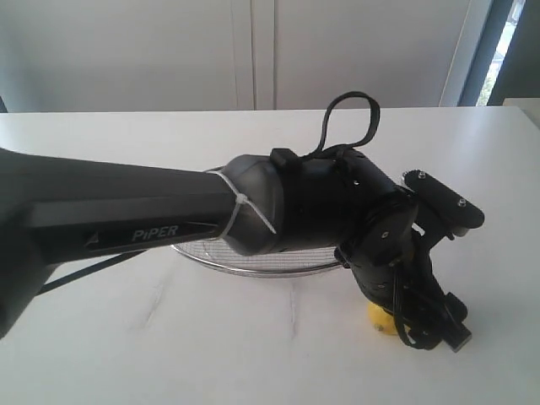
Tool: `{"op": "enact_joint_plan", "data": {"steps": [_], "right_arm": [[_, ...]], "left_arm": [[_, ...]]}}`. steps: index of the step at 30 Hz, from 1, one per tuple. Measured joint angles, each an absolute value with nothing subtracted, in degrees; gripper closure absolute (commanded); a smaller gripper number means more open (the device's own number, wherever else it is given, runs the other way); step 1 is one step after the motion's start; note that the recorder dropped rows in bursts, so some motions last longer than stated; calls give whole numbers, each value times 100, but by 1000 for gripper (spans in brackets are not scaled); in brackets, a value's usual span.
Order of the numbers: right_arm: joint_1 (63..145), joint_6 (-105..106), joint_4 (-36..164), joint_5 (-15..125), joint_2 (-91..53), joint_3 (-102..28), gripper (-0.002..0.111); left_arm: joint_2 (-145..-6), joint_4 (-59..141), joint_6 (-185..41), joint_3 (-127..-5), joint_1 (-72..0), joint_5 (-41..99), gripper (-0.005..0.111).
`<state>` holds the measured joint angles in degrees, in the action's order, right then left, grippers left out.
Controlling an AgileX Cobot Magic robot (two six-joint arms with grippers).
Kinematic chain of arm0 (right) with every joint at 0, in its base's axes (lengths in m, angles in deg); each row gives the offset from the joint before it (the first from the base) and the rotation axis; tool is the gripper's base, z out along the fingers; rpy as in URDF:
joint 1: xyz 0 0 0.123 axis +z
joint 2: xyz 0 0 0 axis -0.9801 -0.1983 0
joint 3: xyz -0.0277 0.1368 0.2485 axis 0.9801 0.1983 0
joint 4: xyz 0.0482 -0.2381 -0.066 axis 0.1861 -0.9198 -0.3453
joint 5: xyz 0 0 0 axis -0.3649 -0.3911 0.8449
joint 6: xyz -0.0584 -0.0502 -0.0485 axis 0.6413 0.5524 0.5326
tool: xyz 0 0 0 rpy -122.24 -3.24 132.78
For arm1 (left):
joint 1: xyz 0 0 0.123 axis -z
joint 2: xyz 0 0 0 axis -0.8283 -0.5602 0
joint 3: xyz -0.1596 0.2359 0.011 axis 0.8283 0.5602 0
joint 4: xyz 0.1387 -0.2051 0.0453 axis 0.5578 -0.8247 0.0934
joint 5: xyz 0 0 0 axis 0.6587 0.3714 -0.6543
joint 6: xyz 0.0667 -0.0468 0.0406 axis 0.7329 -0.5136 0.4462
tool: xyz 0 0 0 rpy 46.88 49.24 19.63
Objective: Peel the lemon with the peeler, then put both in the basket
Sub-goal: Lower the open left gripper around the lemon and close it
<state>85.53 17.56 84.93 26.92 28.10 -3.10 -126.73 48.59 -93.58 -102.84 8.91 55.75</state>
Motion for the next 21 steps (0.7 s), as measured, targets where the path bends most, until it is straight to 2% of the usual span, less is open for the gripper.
{"op": "enact_joint_plan", "data": {"steps": [16, 21], "right_arm": [[8553, 1756, 8493, 2692, 2810, -310, 108], [8553, 1756, 8493, 2692, 2810, -310, 108]], "left_arm": [[-13088, 5032, -9358, -10284, 891, 5352, 17], [-13122, 5045, -9358, -10284, 891, 5277, 24]]}}
